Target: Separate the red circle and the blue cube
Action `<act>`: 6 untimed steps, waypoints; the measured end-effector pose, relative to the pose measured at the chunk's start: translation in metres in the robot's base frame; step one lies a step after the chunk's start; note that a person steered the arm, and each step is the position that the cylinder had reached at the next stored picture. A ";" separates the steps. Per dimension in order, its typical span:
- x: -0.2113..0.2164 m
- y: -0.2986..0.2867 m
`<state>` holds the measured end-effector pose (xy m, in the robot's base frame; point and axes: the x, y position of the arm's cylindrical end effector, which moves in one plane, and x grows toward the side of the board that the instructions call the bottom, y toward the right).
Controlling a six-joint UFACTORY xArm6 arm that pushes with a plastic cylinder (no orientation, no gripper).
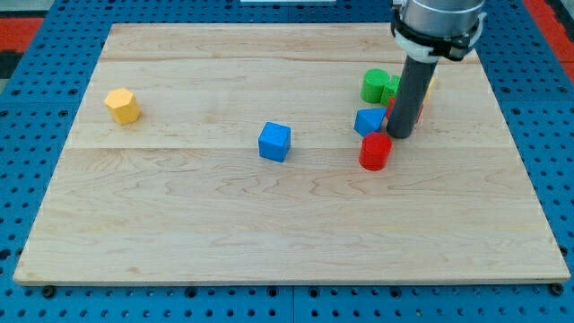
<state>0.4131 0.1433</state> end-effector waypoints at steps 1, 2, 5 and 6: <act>0.016 0.001; 0.033 0.001; 0.027 -0.035; 0.065 -0.028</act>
